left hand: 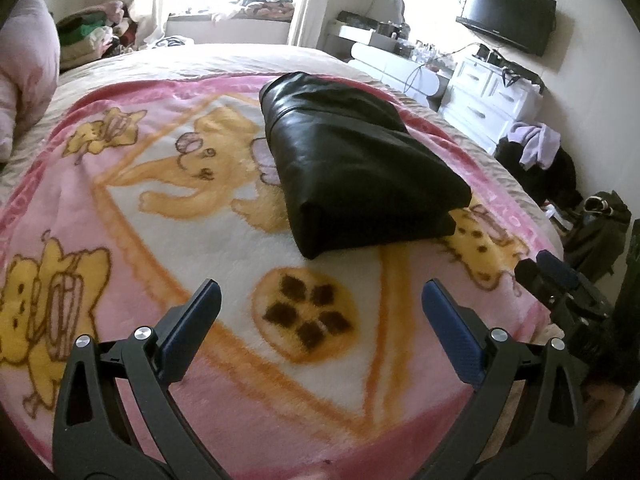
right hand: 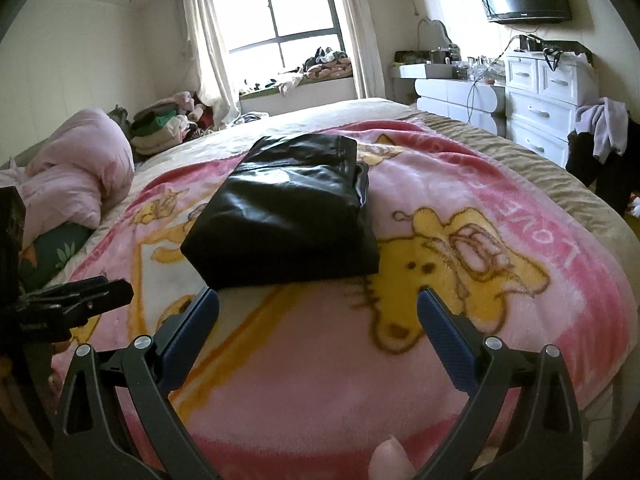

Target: Fold large clothes

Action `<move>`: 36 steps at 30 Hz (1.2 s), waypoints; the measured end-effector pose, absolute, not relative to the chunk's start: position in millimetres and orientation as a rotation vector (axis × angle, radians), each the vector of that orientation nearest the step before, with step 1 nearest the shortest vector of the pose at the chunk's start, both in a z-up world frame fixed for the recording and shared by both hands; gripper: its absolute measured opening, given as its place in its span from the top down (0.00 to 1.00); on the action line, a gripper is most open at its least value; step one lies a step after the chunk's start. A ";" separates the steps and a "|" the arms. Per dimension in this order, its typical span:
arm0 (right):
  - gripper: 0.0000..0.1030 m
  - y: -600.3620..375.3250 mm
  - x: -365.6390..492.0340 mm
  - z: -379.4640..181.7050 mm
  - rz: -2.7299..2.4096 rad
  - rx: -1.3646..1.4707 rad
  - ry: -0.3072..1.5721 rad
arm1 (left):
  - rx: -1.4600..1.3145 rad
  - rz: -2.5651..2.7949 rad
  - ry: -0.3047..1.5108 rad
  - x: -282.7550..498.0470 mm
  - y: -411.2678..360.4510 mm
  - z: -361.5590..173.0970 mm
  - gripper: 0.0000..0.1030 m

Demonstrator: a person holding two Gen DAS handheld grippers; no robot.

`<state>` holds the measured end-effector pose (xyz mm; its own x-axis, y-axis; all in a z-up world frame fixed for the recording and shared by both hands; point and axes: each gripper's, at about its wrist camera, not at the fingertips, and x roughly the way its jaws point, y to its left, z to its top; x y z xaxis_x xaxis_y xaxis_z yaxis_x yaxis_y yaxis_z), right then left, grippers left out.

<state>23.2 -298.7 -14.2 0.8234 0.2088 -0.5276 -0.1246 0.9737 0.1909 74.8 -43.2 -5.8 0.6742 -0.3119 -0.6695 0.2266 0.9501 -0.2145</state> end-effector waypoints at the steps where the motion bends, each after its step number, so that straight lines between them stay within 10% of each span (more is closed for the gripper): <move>1: 0.04 -298.7 23.3 -13.9 0.180 0.153 0.576 | -0.116 -0.306 0.778 74.8 -43.4 -6.3 0.08; 36: 0.04 -294.3 24.8 -12.4 0.156 0.093 0.585 | -0.107 -0.268 0.779 77.4 -38.9 -9.8 0.08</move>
